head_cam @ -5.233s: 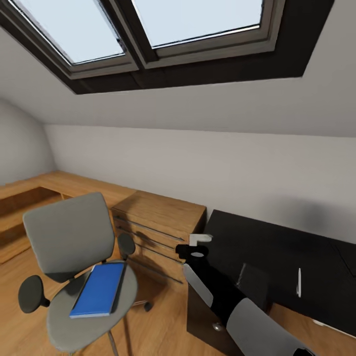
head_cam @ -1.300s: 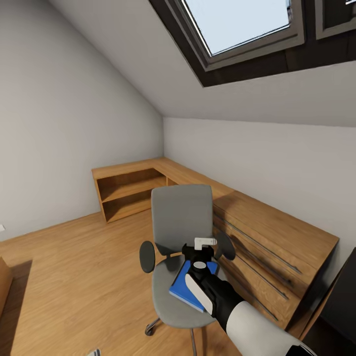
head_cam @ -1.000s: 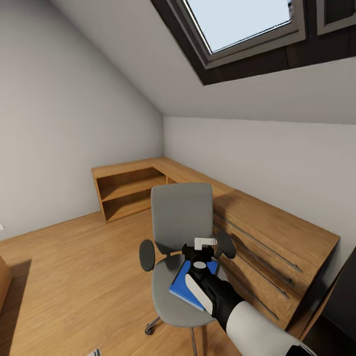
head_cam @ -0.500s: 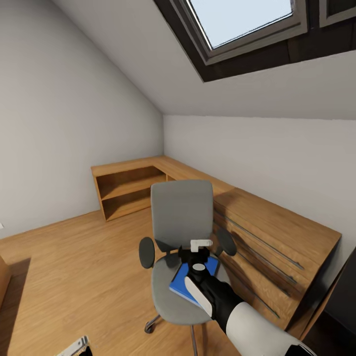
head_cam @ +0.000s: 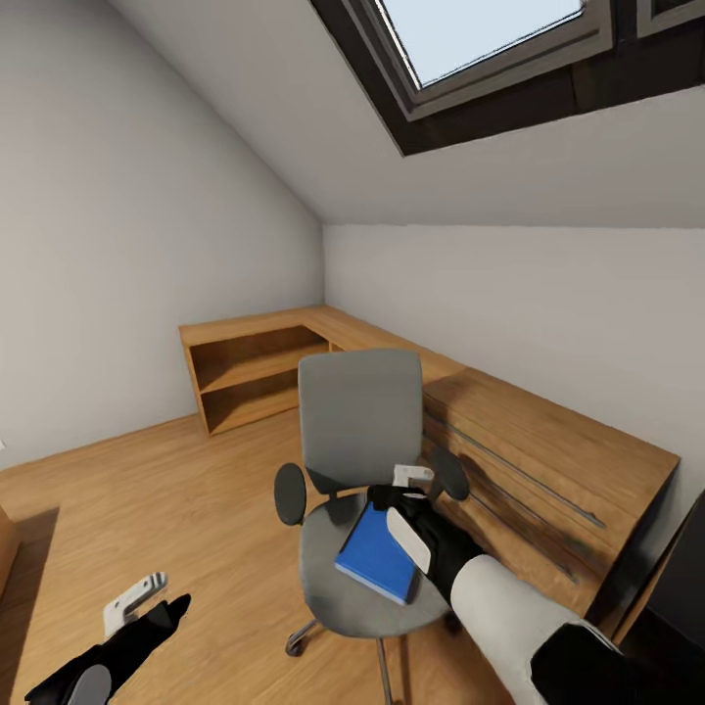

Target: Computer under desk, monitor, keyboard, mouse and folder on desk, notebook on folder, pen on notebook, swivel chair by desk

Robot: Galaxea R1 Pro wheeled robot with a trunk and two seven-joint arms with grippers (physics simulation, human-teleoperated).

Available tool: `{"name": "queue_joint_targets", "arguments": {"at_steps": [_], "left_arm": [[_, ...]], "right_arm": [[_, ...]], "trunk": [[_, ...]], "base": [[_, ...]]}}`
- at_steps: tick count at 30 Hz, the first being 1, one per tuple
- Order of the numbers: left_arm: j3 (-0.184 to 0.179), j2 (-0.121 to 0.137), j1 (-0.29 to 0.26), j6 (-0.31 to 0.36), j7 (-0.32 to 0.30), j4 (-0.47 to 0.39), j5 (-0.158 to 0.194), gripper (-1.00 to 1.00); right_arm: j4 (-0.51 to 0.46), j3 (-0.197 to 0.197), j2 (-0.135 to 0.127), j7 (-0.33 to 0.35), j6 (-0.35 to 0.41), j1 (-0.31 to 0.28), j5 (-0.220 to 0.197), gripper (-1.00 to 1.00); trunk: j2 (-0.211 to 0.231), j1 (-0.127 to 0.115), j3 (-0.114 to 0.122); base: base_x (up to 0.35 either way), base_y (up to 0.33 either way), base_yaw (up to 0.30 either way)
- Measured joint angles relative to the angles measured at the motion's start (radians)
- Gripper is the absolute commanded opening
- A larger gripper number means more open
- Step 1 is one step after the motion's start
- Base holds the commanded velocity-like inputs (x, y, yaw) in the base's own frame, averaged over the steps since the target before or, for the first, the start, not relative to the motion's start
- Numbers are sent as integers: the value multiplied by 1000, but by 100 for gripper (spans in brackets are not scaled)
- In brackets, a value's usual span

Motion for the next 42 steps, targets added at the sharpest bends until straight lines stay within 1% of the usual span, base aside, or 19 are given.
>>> {"name": "queue_joint_targets", "arguments": {"at_steps": [1,2,3,4,5,6,7,9,12,13,16,26,42], "left_arm": [[7,0,0,39,0,-43,4,100],[14,0,0,61,0,-64,6,100],[34,-2,0,102,-1,-97,12,100],[47,-2,0,122,-2,-110,18,100],[89,1,1,188,-5,-145,98,100],[96,2,1,199,-5,-151,137,100],[99,1,1,203,-4,-153,154,100],[107,1,2,212,-2,-157,201,100],[109,2,2,212,0,-157,212,100],[109,2,2,209,-1,-157,216,100],[109,1,2,209,0,-156,217,100],[105,-7,2,206,5,-149,219,100],[105,-6,2,207,1,-149,219,100]], "right_arm": [[47,-6,0,8,7,-33,-17,100],[72,-8,0,11,9,-50,-27,100],[118,-11,0,21,13,-81,-47,100],[139,-12,0,28,15,-95,-59,100],[208,-16,-8,63,33,-139,-107,100],[220,-13,-9,70,35,-146,-116,100],[224,-12,-10,72,36,-149,-119,100],[235,-10,-8,78,35,-155,-126,100],[240,-11,-7,80,34,-155,-129,100],[241,-14,-12,85,35,-154,-130,100],[241,-14,-13,87,35,-154,-131,100],[238,-14,-14,89,34,-152,-132,100],[233,-13,-10,88,34,-151,-134,100]], "trunk": [[-7,4,-3],[-14,8,-6],[-21,12,-9],[-28,15,-13],[-35,19,-16],[-42,23,-19],[-49,27,-22],[-63,35,-28],[-84,46,-38],[-84,46,-38],[-84,46,-38],[-154,84,-69],[-266,146,-119]], "base": [[0,0,0],[0,0,0],[0,0,0],[0,0,0],[0,0,0],[0,0,0],[0,0,0],[0,0,0],[0,0,0],[0,0,0],[0,0,0],[0,0,0],[0,0,0]]}}
